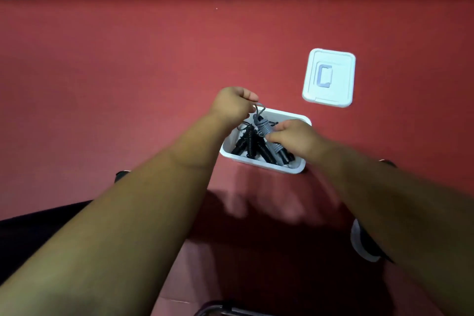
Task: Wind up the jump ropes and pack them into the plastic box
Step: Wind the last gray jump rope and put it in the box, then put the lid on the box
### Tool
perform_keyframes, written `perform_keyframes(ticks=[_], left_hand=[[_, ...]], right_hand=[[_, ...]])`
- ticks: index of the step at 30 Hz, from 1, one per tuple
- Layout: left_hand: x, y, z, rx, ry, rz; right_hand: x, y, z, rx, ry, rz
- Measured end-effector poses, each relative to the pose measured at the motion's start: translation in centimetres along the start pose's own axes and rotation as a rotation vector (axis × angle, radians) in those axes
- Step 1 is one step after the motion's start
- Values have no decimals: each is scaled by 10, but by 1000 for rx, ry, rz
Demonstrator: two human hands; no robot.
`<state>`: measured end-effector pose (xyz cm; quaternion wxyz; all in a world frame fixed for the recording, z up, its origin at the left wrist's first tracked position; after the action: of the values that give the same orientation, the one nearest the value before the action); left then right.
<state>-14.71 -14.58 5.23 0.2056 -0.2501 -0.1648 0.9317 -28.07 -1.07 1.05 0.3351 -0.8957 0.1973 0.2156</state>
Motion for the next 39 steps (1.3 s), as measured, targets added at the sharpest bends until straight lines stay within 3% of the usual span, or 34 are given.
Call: perform_keyframes(ticks=[5, 10, 17, 24, 31, 39], left_hand=[[12, 40, -33, -116, 38, 23], [35, 62, -42, -180, 10, -12], [89, 81, -22, -132, 2, -108], [141, 120, 0, -22, 78, -186], [175, 167, -15, -40, 111, -210], [195, 193, -33, -67, 77, -240]], right_hand=[[9, 51, 25, 113, -15, -16], [-17, 81, 49, 224, 140, -7], [-55, 120, 84, 300, 353, 189], [-84, 166, 118, 311, 346, 262], [-95, 228, 152, 262, 121, 349], [-86, 269, 171, 240, -147, 288]])
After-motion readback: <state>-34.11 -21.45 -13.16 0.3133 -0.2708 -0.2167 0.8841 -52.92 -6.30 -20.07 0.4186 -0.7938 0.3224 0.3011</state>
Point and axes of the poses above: each hand's wrist, its own y-axis towards the middle knuckle, its own x-axis out of the palm, z = x × y, the point moved 5 cm from there along y, towards the middle knuckle, and after that the axes turned 9 degrees about z, right-handed, at the moved point
